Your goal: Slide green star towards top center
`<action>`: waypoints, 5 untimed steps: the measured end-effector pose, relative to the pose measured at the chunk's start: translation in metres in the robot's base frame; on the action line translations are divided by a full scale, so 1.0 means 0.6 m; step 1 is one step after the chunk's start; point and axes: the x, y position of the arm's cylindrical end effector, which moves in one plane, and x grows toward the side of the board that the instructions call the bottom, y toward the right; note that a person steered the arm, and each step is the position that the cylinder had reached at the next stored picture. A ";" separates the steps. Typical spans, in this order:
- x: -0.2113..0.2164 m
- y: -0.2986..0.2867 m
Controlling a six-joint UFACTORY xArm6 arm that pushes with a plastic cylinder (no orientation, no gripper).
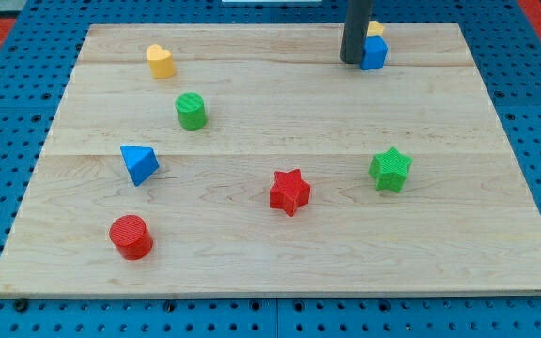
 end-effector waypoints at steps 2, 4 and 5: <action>0.017 0.000; 0.063 0.000; 0.079 0.000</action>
